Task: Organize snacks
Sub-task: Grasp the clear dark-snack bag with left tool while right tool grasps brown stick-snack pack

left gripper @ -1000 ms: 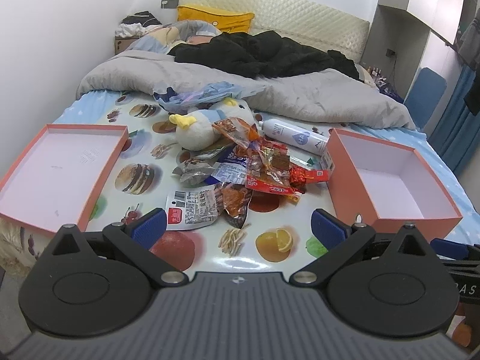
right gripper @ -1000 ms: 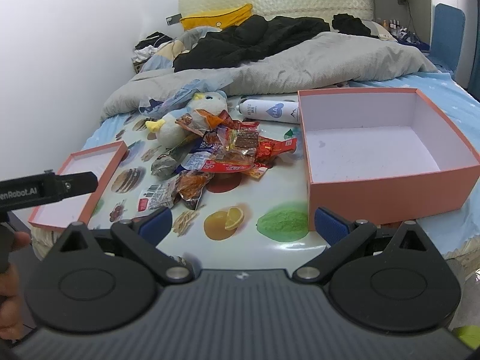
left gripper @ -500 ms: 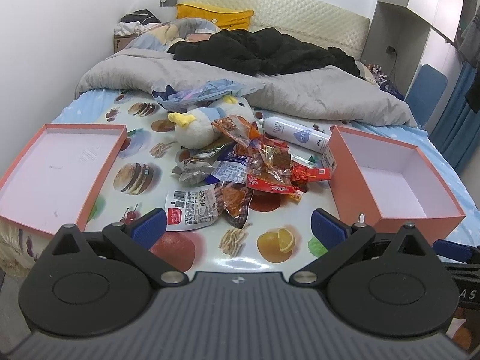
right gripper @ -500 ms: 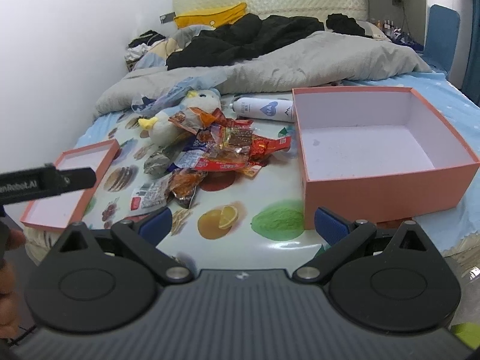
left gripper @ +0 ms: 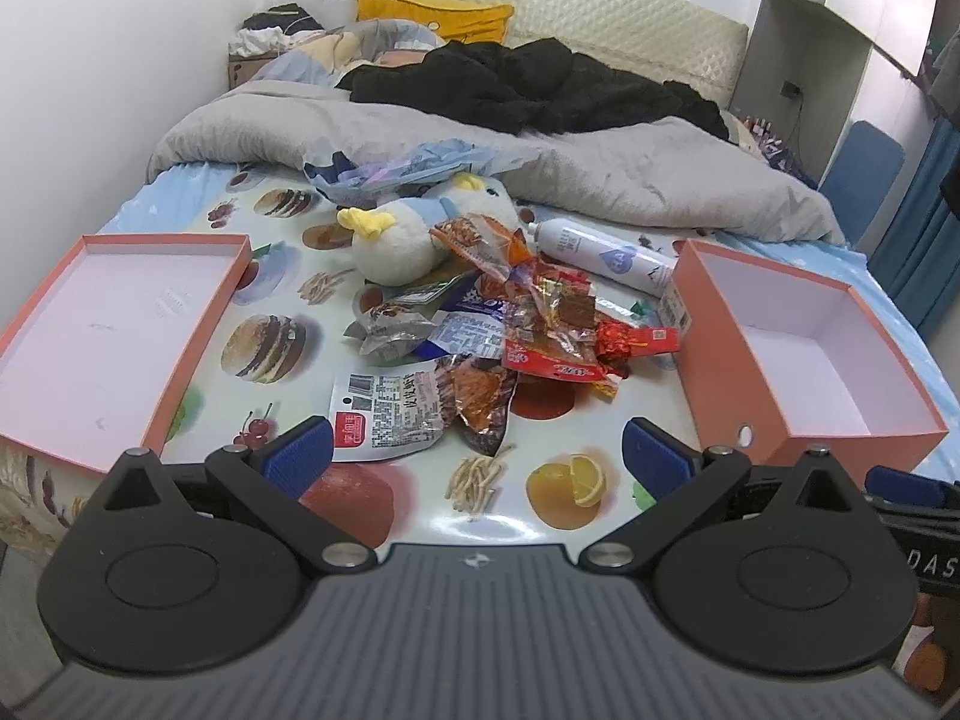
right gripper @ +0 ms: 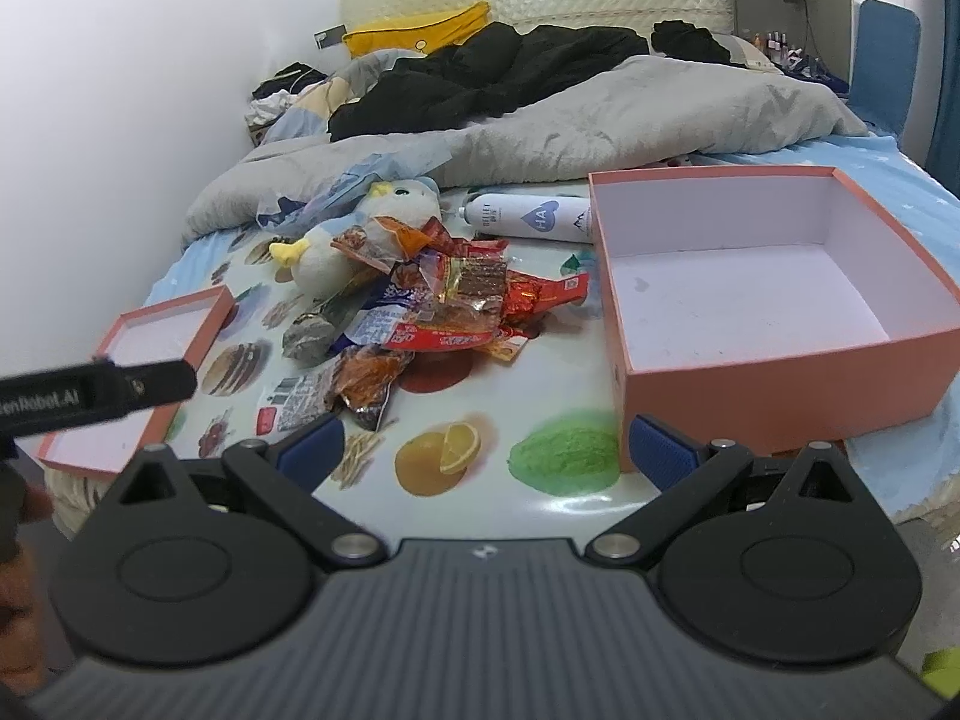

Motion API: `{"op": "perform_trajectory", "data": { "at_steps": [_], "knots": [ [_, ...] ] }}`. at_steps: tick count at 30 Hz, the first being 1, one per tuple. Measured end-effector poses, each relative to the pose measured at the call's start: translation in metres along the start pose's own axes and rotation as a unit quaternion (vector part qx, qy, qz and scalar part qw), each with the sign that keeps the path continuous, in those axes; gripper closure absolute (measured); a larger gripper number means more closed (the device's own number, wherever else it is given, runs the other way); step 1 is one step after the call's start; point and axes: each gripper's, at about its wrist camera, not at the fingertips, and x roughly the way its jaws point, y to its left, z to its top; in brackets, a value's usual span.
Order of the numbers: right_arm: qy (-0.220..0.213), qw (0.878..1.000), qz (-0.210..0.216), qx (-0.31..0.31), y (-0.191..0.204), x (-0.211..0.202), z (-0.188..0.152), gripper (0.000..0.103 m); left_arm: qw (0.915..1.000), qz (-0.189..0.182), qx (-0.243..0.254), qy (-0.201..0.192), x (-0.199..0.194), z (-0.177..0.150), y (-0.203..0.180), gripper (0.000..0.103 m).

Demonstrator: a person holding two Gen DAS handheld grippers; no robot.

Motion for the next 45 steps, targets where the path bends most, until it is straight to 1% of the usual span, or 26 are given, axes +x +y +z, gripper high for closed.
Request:
{"op": "perform_trajectory", "data": {
  "at_steps": [8,13,15,18,21,23,25,30,35,38,41,45],
  "knots": [
    [0.015,1.000,0.015,0.001,0.009,0.034,0.009,0.000,0.9997,0.011,-0.016,0.013,0.034,0.013,0.014,0.000],
    [0.021,1.000,0.022,-0.007,0.014,0.059,0.014,0.000,0.9994,0.019,-0.014,0.027,0.063,0.019,0.024,0.000],
    [0.023,0.999,0.025,-0.012,0.015,0.070,0.015,0.005,0.9992,0.019,-0.013,0.032,0.076,0.021,0.028,0.000],
    [0.025,0.999,0.026,-0.017,0.016,0.087,0.018,0.007,0.9990,0.010,-0.019,0.038,0.095,0.018,0.037,0.000],
    [0.020,0.999,0.027,-0.030,0.016,0.105,0.017,0.012,0.9984,0.004,-0.019,0.053,0.122,0.015,0.047,0.000],
    [0.021,0.999,0.020,-0.037,0.017,0.118,0.017,0.022,0.9982,0.003,-0.013,0.058,0.138,0.013,0.052,0.000],
    [0.025,0.999,0.017,-0.038,0.017,0.132,0.018,0.026,0.9983,-0.002,-0.008,0.058,0.152,0.014,0.056,0.000],
    [0.023,0.999,0.015,-0.040,0.022,0.162,0.026,0.026,0.9985,-0.011,-0.019,0.051,0.181,0.026,0.067,0.000],
    [0.006,0.998,0.027,-0.053,0.028,0.193,0.045,0.027,0.9989,-0.013,-0.011,0.044,0.209,0.039,0.072,0.001],
    [0.003,0.998,0.019,-0.061,0.030,0.215,0.056,0.027,0.9986,-0.017,-0.014,0.049,0.228,0.045,0.076,0.001],
    [0.007,0.998,0.020,-0.054,0.027,0.235,0.064,0.026,0.9981,-0.016,-0.020,0.055,0.244,0.048,0.079,0.001],
    [0.013,0.998,0.009,-0.053,0.025,0.261,0.071,0.026,0.9973,-0.019,-0.033,0.063,0.264,0.050,0.083,0.001]
  ]
}}
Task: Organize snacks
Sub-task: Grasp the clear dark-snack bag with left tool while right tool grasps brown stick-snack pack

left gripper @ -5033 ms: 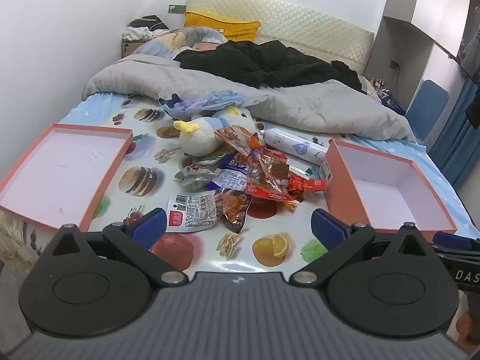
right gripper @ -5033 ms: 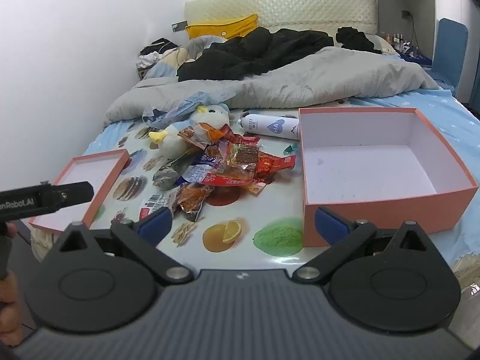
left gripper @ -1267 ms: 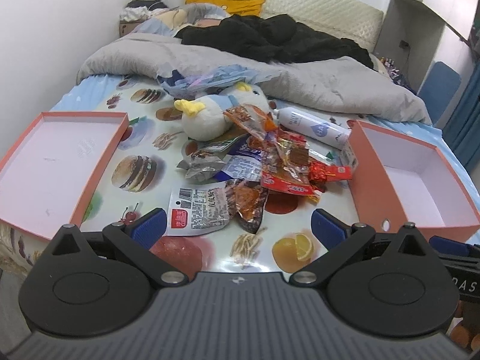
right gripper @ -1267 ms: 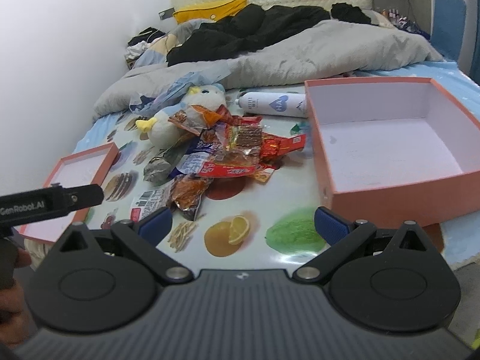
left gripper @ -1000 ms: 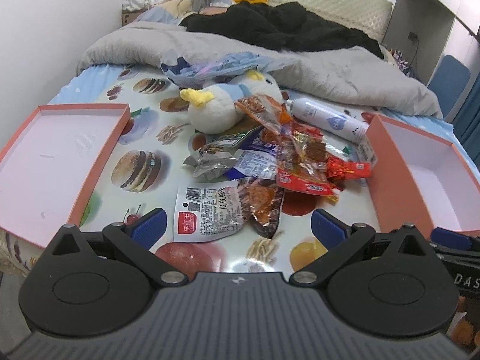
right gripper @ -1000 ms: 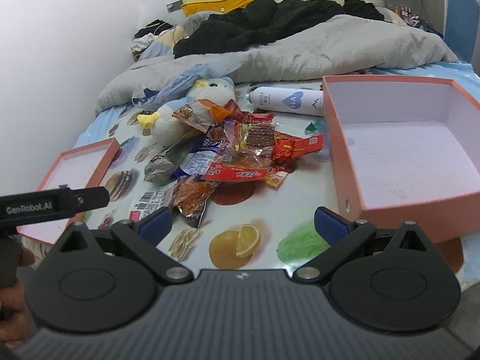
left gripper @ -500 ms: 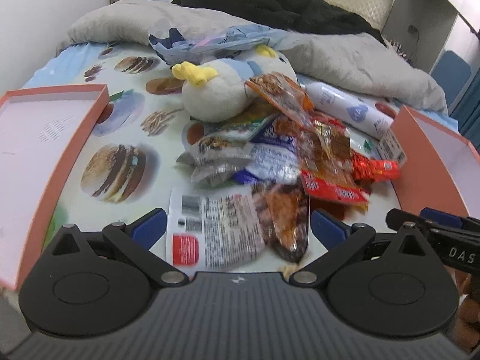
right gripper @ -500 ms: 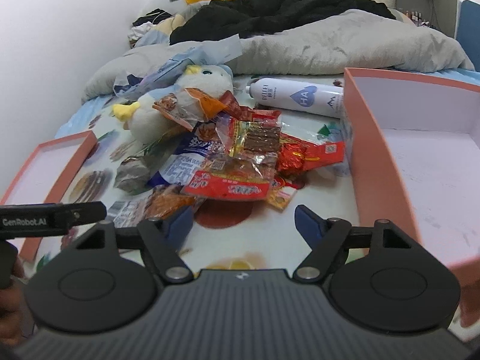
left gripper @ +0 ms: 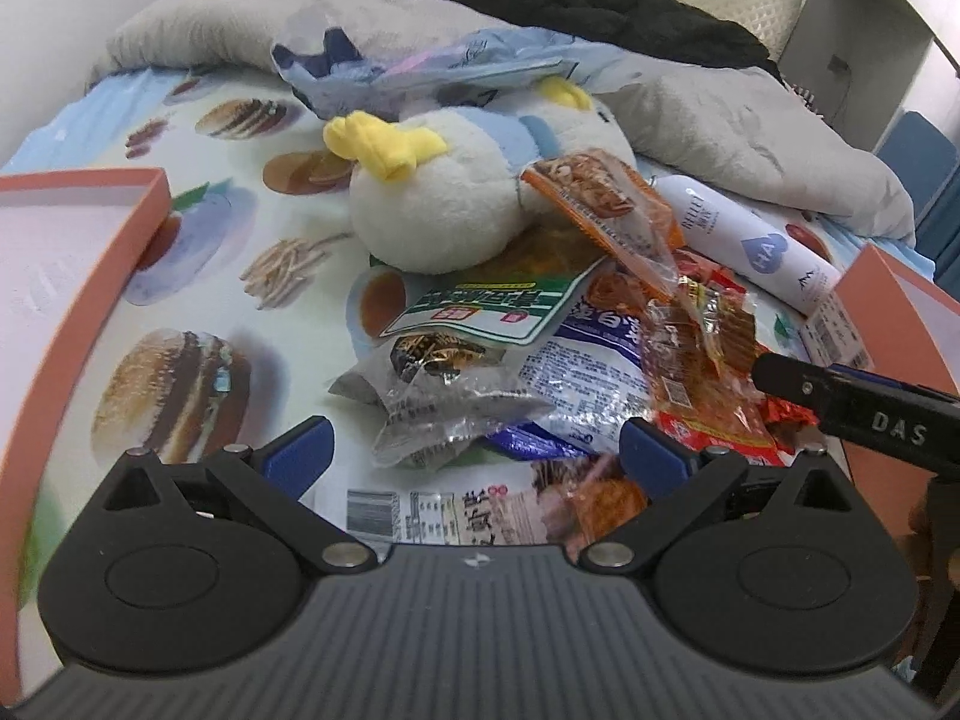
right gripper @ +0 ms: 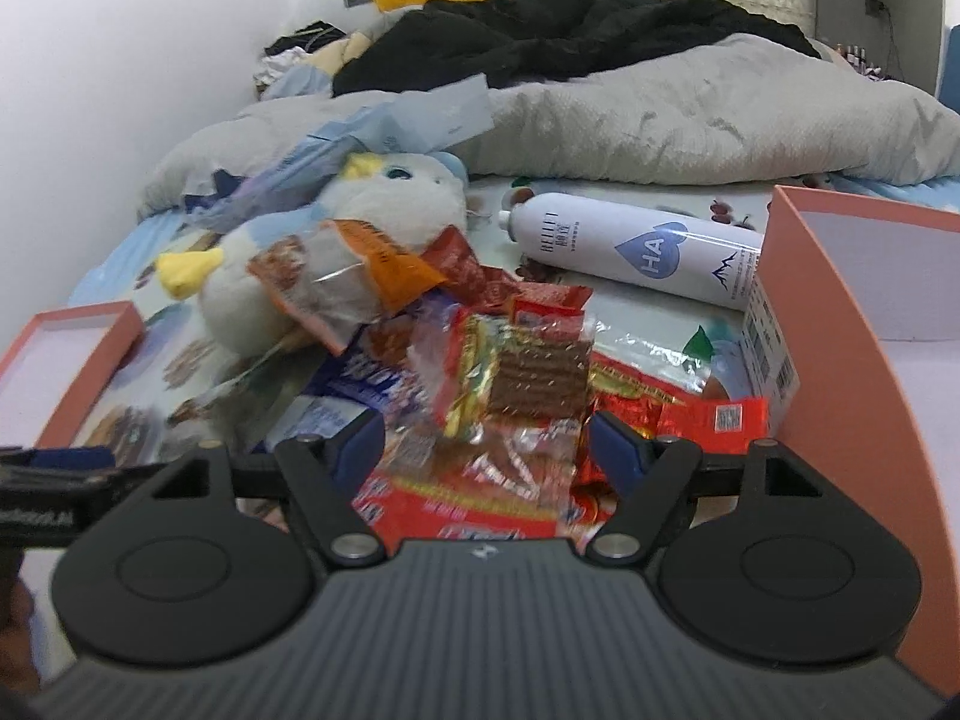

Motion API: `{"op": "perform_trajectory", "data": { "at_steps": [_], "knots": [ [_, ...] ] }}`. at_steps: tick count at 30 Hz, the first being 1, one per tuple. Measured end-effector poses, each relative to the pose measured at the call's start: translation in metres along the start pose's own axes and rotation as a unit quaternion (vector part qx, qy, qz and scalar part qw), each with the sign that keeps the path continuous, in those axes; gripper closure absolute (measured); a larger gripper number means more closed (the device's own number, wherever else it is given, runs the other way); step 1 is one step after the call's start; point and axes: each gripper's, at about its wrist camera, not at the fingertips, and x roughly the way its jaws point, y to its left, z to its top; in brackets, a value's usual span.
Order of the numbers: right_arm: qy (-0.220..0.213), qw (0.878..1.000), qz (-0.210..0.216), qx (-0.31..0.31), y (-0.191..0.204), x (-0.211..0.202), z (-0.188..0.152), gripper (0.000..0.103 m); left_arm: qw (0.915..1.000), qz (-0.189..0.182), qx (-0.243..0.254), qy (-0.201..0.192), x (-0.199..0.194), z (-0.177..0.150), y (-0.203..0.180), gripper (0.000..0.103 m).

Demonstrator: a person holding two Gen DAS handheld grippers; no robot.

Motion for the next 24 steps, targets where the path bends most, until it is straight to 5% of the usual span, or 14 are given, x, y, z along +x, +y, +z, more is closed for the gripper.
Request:
{"op": "perform_trajectory", "data": {
  "at_steps": [14,19,24],
  "knots": [
    [0.014,0.999,-0.037,-0.003,-0.007,0.071,0.013,0.021,0.9992,0.000,-0.037,0.012,0.043,0.004,0.013,0.013],
    [0.044,0.999,-0.011,0.006,-0.010,0.085,0.015,0.020,0.9990,0.006,-0.044,0.006,0.049,0.004,0.013,0.024],
    [0.036,0.999,-0.011,-0.001,-0.008,0.078,0.014,0.035,0.9990,0.007,-0.043,-0.006,0.046,0.002,0.013,0.027]
  ]
}}
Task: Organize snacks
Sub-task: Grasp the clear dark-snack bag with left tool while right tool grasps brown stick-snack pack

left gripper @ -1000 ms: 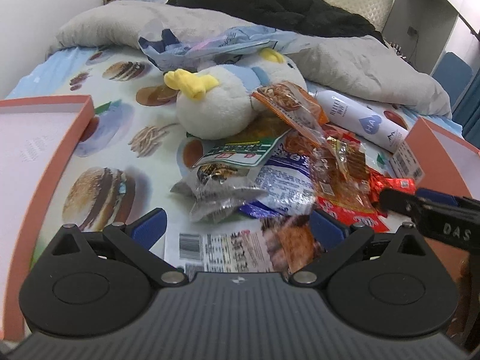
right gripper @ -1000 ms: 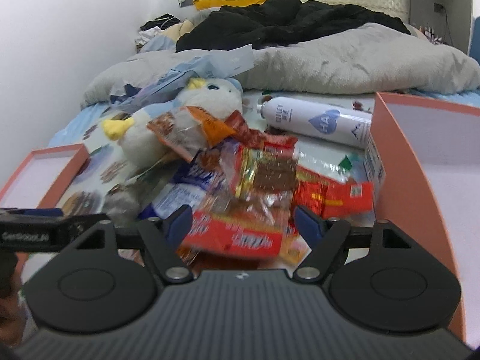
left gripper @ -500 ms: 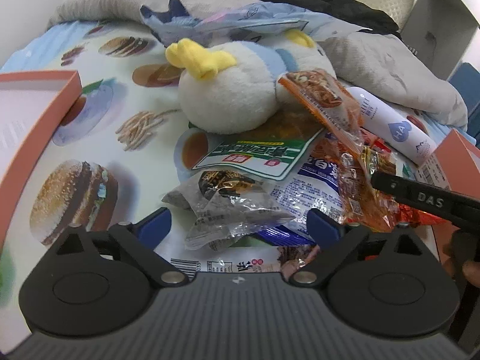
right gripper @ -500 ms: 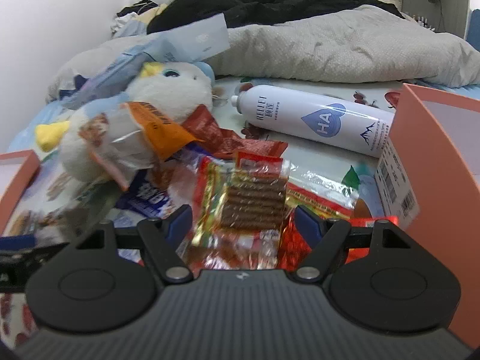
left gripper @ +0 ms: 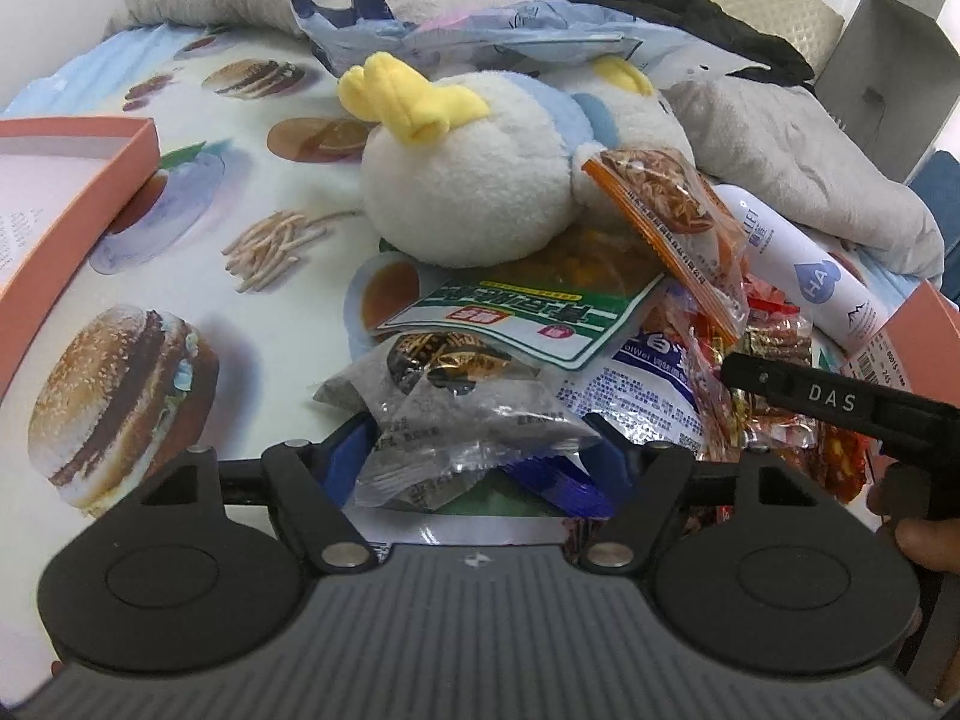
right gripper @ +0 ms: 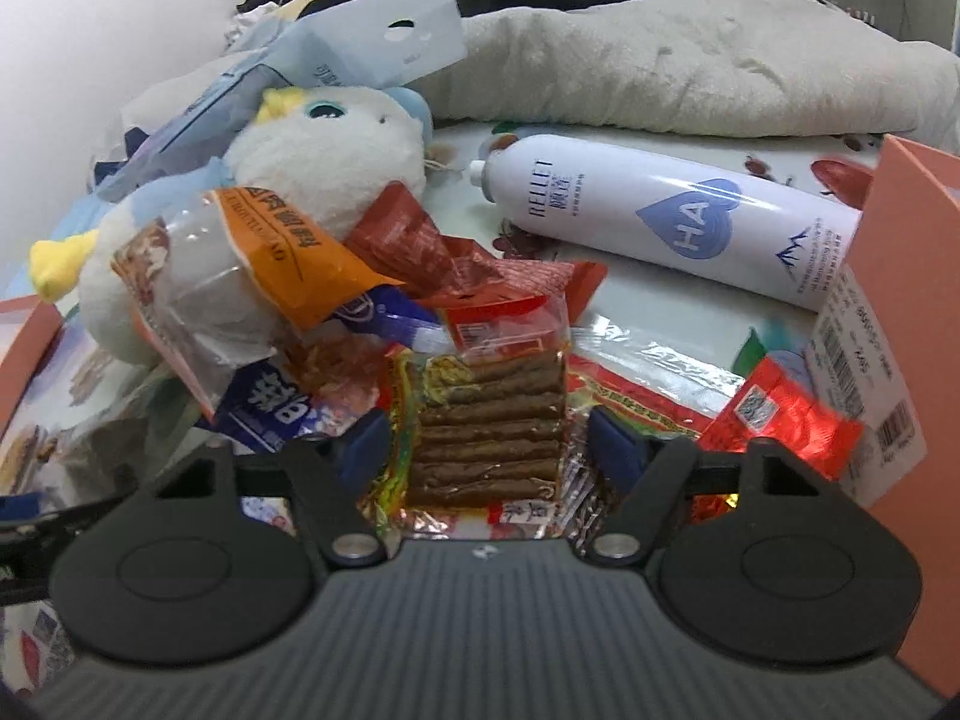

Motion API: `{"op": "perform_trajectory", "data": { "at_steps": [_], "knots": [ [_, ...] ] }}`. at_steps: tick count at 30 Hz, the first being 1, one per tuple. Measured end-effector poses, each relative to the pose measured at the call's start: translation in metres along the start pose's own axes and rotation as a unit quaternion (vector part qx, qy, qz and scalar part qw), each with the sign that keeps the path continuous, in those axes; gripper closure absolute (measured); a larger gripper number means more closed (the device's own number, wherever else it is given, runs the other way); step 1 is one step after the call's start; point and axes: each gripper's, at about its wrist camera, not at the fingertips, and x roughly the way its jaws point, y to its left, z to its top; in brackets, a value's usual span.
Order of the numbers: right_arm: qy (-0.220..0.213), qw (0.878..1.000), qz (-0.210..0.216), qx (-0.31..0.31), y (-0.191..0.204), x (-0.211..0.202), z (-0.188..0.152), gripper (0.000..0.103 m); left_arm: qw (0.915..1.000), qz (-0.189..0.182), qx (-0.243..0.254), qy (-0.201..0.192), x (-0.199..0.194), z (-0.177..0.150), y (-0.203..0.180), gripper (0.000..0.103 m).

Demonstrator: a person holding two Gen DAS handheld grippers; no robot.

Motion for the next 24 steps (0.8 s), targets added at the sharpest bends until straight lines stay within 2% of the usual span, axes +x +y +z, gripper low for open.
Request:
{"op": "perform_trajectory", "data": {
  "at_steps": [2,7,10,11,12,24],
  "knots": [
    [-0.005,1.000,-0.004,-0.003,0.001,-0.005,0.000,0.046,1.0000,-0.002,0.000,-0.005,-0.004,-0.001,0.000,0.030],
    [-0.005,1.000,-0.003,0.006,-0.001,-0.017,-0.004,0.048,0.9999,-0.007,-0.005,-0.007,-0.014,-0.005,0.003,0.042],
    [-0.008,1.000,-0.004,0.004,-0.002,-0.027,-0.009,0.048,0.9999,-0.008,-0.010,-0.008,-0.021,-0.009,0.005,0.045],
    [-0.007,1.000,-0.005,0.004,-0.003,-0.031,-0.011,0.048,0.9999,-0.008,-0.012,-0.008,-0.023,-0.010,0.006,0.050],
    [-0.007,1.000,-0.007,0.005,-0.003,-0.036,-0.013,0.048,0.9999,-0.006,-0.013,-0.009,-0.026,-0.011,0.007,0.067],
    [-0.015,1.000,-0.002,0.007,-0.005,-0.087,-0.039,0.049,0.9993,-0.020,-0.026,-0.015,-0.070,-0.033,0.008,0.069]
  ]
}}
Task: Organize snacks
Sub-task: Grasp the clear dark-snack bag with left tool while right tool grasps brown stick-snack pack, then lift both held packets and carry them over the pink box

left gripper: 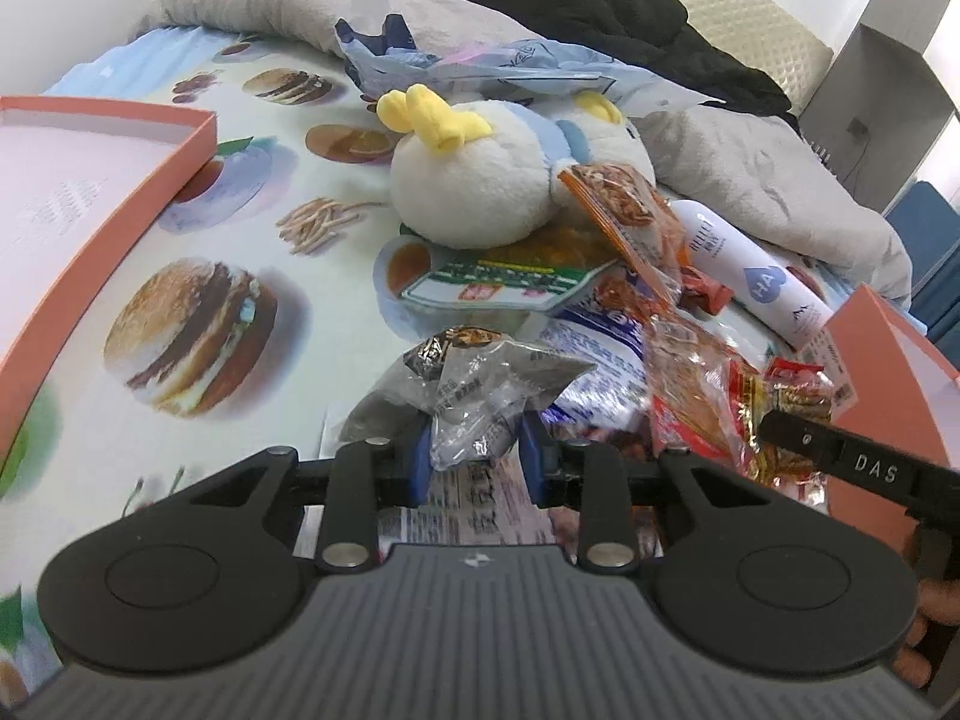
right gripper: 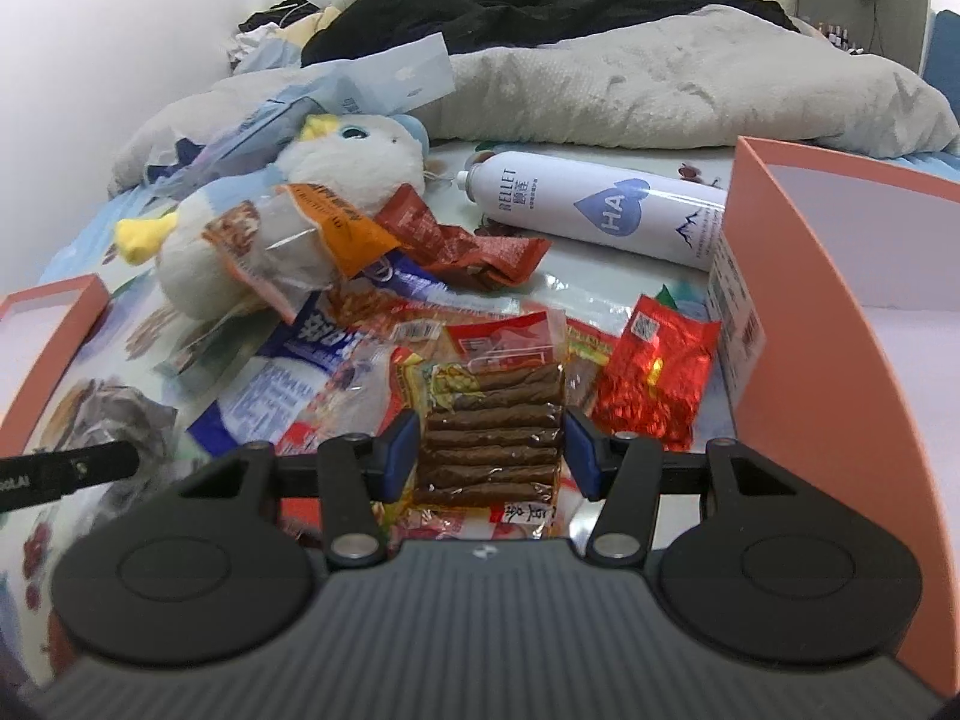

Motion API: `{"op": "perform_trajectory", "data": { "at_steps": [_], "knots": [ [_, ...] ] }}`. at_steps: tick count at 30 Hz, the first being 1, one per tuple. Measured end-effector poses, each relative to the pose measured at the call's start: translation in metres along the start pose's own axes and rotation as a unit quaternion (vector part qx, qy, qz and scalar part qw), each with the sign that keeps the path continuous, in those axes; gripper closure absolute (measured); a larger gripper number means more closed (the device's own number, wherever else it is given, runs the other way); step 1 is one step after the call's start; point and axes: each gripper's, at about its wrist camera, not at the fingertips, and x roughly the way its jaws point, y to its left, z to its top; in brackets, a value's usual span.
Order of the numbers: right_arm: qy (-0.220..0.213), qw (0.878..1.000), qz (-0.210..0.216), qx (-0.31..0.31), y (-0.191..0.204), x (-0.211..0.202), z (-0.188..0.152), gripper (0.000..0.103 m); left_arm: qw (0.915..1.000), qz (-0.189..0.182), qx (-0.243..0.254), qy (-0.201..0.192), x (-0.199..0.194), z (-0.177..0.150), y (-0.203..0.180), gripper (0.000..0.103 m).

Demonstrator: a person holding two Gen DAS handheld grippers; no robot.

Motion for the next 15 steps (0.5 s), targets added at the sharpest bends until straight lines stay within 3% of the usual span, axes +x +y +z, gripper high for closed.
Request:
{"op": "perform_trajectory", "data": {
  "at_steps": [15],
  "knots": [
    [-0.009,1.000,0.012,0.018,-0.001,-0.076,-0.028,0.049,0.9998,-0.021,0.004,0.003,-0.059,-0.020,-0.030,0.069]
  ]
}}
